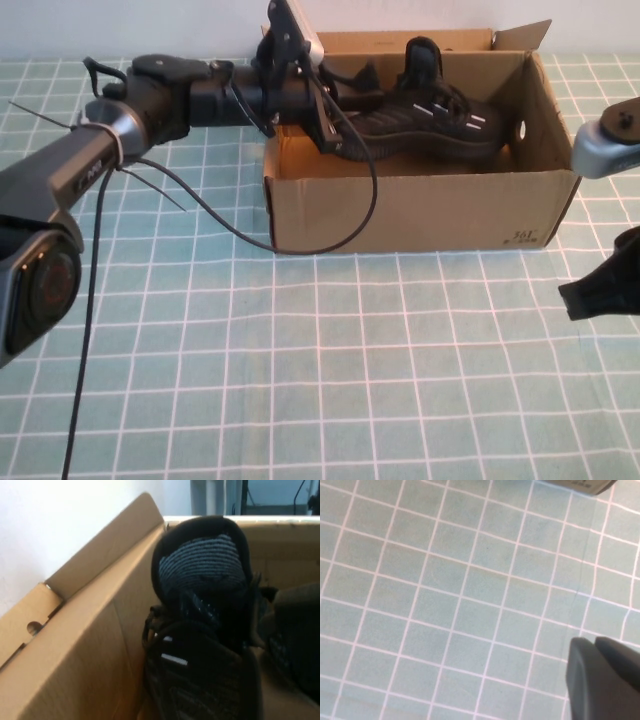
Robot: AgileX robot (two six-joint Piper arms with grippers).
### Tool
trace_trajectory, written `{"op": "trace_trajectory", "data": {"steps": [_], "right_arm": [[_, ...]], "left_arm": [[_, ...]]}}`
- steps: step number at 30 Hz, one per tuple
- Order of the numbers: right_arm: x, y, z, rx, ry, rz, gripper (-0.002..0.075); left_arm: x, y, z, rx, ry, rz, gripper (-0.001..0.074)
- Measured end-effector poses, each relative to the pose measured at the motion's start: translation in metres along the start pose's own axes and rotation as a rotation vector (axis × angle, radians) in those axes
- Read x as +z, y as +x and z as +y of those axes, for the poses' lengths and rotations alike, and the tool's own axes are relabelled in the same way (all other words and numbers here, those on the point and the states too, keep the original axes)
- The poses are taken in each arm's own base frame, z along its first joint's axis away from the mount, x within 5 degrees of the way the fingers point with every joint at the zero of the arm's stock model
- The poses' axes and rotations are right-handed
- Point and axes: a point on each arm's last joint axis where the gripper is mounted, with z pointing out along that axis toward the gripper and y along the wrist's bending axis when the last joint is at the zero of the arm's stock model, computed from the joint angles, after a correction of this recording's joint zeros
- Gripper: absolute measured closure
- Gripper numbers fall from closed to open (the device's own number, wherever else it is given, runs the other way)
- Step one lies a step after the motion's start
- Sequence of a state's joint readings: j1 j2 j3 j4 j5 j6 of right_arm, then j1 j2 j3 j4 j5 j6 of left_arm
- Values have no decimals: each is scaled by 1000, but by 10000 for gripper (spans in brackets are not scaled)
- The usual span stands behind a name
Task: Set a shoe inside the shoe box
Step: Place the shoe in the shoe box
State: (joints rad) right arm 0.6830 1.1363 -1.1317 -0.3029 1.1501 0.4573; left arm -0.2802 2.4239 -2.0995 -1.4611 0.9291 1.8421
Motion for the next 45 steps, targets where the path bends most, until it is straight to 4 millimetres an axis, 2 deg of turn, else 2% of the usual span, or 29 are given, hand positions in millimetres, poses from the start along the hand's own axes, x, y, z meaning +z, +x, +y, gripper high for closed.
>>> {"op": "trace_trajectory", "data": {"steps": [5, 13, 16, 19, 23, 28, 33, 40, 45], "right_arm": [[4, -1, 2, 2, -10, 8, 734], [11, -3, 6, -11, -12, 35, 734], [15, -3, 8, -21, -12, 47, 734], [18, -4, 10, -25, -18, 58, 734], [20, -4, 11, -29, -25, 69, 734], [21, -4, 12, -31, -25, 69, 734], [22, -5, 12, -32, -26, 67, 734], [22, -7, 13, -47, -36, 47, 734], [22, -7, 13, -55, -36, 47, 734]], "left_arm": [[5, 11, 2, 17, -26, 17, 691], [5, 11, 8, 16, -87, 28, 691], [5, 12, 10, 15, -109, 36, 669], [5, 15, 15, 8, -162, 50, 575], [5, 18, 18, -82, -201, 45, 407], [3, 15, 21, -323, -242, 28, 356], [-5, -5, 18, -539, -265, 80, 363], [3, -54, -4, -548, -356, 330, 389], [6, -63, -13, -561, -509, 480, 393]]}}
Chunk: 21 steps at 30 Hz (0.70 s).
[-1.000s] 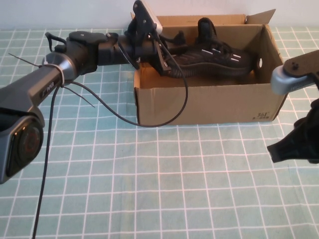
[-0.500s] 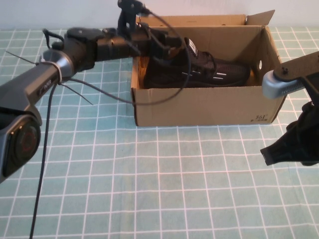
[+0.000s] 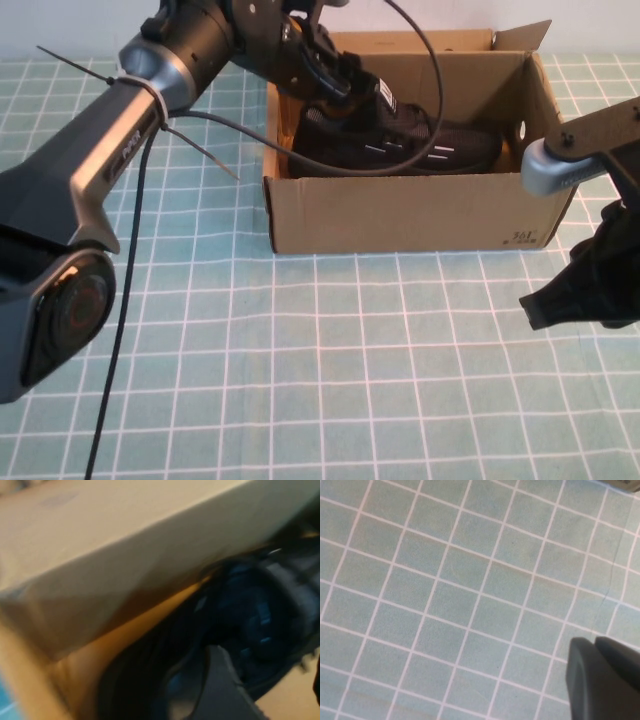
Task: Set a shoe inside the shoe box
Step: Place the shoe in the shoe box
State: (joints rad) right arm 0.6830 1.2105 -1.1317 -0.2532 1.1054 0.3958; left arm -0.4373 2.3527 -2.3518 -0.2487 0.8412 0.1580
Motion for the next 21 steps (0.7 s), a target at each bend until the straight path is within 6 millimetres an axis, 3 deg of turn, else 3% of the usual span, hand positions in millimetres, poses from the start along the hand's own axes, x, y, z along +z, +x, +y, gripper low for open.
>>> {"op": "trace_trajectory", "data": {"steps": [21], "right_arm": [[0, 0, 1, -30, -10, -1, 734]], "left_arm": [[13, 8, 18, 24, -169, 20, 405]]}}
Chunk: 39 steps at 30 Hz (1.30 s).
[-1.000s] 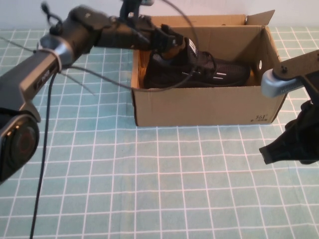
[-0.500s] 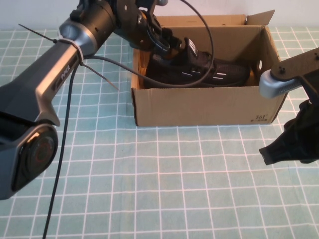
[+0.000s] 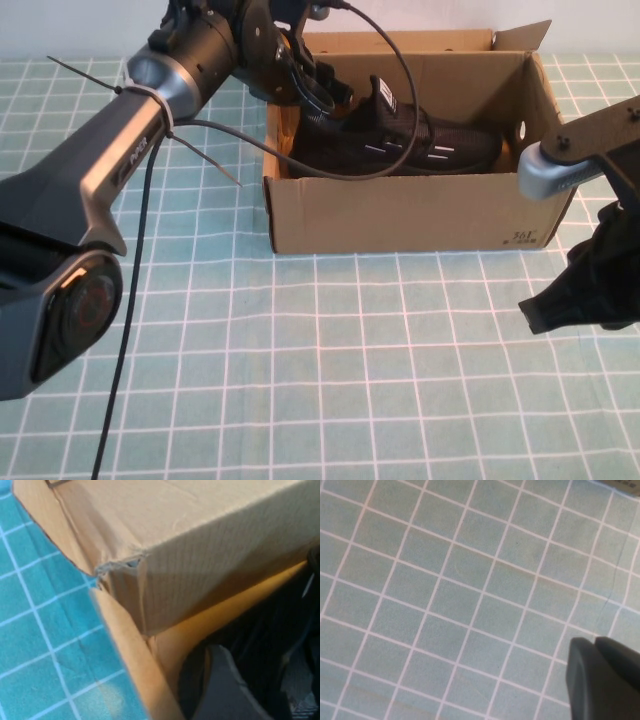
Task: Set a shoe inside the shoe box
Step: Place the shoe in the shoe box
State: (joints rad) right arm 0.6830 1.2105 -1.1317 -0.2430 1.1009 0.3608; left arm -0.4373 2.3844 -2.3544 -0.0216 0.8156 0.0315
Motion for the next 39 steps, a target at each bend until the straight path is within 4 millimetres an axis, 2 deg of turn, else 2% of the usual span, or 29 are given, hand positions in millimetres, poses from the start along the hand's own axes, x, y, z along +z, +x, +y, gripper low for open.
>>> {"op": "trace_trajectory", "data": {"steps": [5, 10, 15, 17, 21, 24, 31, 39], "right_arm": [[0, 0, 1, -9, -11, -5, 734], [0, -1, 1, -11, -11, -7, 734], [0, -1, 1, -10, -15, -8, 734], [0, -1, 1, -12, -15, -10, 734], [0, -1, 1, -14, -15, -10, 734], [0, -1, 1, -14, -15, -10, 734], [0, -1, 1, -16, -15, -10, 734], [0, -1, 2, -14, -19, -8, 734]], "left_arm": [[4, 2, -5, -2, 6, 6, 451], [15, 9, -7, 18, -3, 31, 461], [17, 11, -9, 20, -2, 34, 473], [18, 11, -9, 20, -2, 29, 513], [22, 10, -9, 20, -2, 8, 664], [25, 9, -9, 24, -2, -23, 712], [26, 4, -10, 136, 9, -91, 724], [29, 0, -16, 186, 62, -159, 724]]}}
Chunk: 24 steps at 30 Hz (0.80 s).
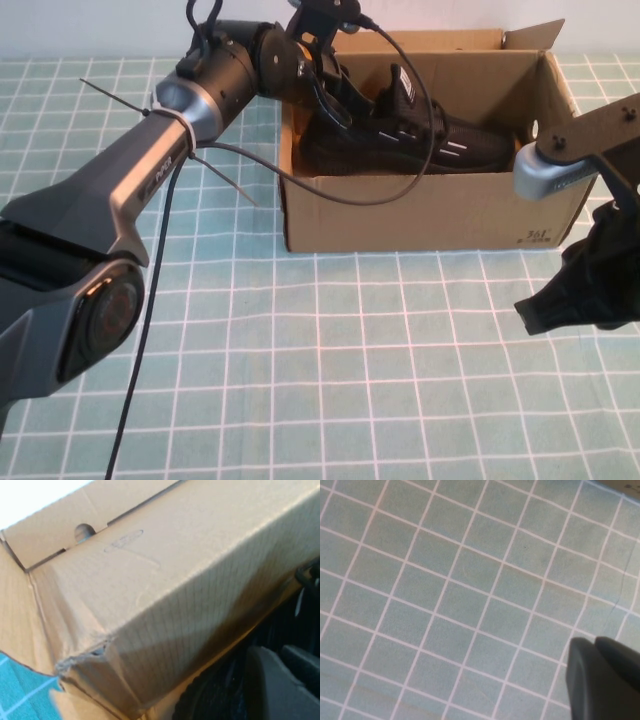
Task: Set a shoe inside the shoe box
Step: Place the shoe in the shoe box
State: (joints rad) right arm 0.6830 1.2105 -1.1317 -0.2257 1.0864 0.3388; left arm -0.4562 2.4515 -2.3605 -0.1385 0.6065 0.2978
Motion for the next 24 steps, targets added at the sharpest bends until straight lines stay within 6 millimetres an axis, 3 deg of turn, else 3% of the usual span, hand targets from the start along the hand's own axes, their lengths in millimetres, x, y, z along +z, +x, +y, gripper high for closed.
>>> {"op": "trace_trajectory", "data": {"steps": [6, 12, 14, 19, 24], "right_arm": [[0, 0, 1, 5, -9, 3, 734], [0, 0, 1, 6, -11, 4, 734], [0, 0, 1, 6, -11, 4, 734], [0, 0, 1, 14, -12, 2, 734], [0, 0, 1, 17, -12, 2, 734]], "left_arm": [[2, 2, 0, -9, 6, 1, 682], [1, 2, 4, -76, 38, -3, 428], [0, 3, 8, -96, 43, 3, 388], [-23, -9, 17, -101, 46, 22, 358], [-63, -35, 19, -84, 47, 1, 363]]}}
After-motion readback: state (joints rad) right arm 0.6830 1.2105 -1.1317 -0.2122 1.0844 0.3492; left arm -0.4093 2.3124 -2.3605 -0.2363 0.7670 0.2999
